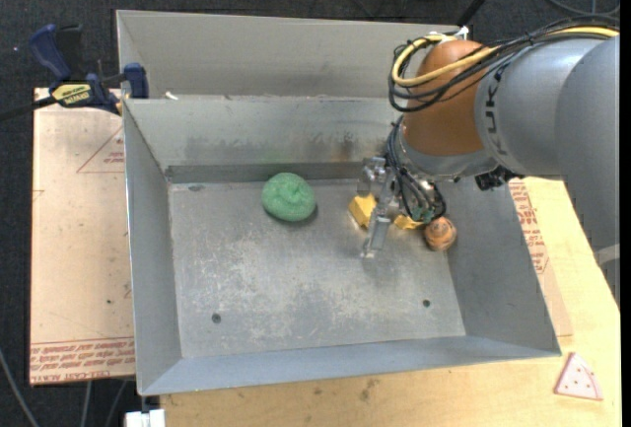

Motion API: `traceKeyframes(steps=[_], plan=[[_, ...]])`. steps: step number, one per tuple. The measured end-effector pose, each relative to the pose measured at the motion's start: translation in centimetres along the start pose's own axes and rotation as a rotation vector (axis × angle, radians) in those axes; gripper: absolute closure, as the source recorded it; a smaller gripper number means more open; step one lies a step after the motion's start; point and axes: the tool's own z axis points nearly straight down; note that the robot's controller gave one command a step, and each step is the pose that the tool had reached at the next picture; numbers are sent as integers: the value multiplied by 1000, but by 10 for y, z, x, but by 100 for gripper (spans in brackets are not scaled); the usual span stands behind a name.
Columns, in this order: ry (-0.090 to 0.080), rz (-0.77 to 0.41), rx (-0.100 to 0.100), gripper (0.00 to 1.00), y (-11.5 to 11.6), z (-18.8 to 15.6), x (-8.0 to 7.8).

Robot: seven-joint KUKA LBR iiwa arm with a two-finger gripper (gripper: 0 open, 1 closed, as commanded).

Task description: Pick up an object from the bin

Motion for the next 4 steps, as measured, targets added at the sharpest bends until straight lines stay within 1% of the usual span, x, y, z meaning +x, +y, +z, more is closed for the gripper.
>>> traceKeyframes(steps=[1, 2, 3, 4], plan=[[-12, -473, -4, 100, 2, 11, -6], [-12, -476, -4, 100, 2, 12, -6], [3, -495, 0, 100, 1, -60, -24], [3, -495, -1, 100, 1, -60, -24]])
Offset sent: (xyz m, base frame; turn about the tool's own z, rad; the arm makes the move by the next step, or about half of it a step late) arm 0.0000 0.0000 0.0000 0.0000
